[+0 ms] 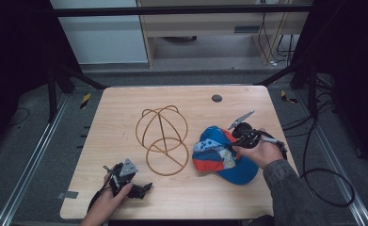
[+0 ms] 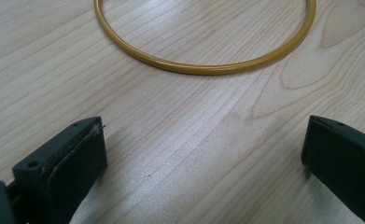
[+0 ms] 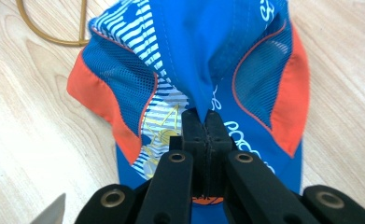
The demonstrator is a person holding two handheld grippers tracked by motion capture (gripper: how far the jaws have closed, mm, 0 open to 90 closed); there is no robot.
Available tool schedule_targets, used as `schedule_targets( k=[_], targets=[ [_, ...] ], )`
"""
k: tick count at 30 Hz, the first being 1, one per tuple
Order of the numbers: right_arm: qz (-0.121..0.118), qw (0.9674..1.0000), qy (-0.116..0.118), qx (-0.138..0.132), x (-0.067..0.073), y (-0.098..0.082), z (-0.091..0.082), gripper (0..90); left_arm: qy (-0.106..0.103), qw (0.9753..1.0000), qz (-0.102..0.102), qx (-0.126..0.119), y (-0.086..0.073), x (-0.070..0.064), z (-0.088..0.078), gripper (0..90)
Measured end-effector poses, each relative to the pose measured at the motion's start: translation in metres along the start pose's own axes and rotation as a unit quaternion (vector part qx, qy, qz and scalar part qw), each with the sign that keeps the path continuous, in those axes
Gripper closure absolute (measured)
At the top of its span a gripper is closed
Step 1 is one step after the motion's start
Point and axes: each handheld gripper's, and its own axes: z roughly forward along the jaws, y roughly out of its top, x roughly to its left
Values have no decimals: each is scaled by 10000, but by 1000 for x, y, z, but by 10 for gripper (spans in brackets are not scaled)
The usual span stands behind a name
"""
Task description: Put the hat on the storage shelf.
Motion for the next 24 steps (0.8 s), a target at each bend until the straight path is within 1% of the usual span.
schedule_targets(
  k=[2,4,5,6,8,10,11,12,13,14,15,16,17,18,20,24],
  targets=[
    [-44,10000,19,-11,1,3,-6,900,-1,10000,1,-2,0,0,0,0],
    [-67,10000,2,-21,2,4,-8,900,-3,10000,10,9,0,0,0,0],
    [-106,9999,13,-34,3,6,-14,900,1,10000,10,8,0,0,0,0],
    [-106,9999,13,-34,3,6,-14,900,1,10000,10,8,0,0,0,0],
    [-136,9999,-10,-67,5,8,-21,900,3,10000,10,9,0,0,-1,0],
    [-169,9998,-29,-134,6,10,-29,900,9,10000,9,8,0,0,-1,0],
    [-183,9996,-54,-225,6,13,-38,900,2,10000,8,7,0,0,0,0],
    [-183,9996,-54,-225,6,13,-38,900,2,10000,8,7,0,0,0,0],
    [-195,9994,-62,-266,7,15,-43,900,2,10000,9,7,0,0,-1,0],
    [-206,9992,-91,-340,7,18,-53,900,5,10000,-11,-11,0,0,0,0],
    [-206,9992,-91,-340,7,18,-53,900,8,10000,-14,-13,-1,-1,0,0],
    [-249,9987,-158,-412,8,22,-62,900,16,10000,-1,-12,-1,0,0,0],
    [-261,9984,-180,-461,8,23,-66,900,16,10000,-1,-12,-1,0,0,0],
    [-261,9984,-180,-461,8,23,-66,900,22,10000,-1,-12,-1,0,0,0],
    [-298,9977,-237,-561,9,28,-77,900,15,10000,-3,-13,-1,0,0,0],
    [-293,9972,-278,-626,9,31,-83,900,22,10000,-2,-12,-1,0,0,0]
  ],
)
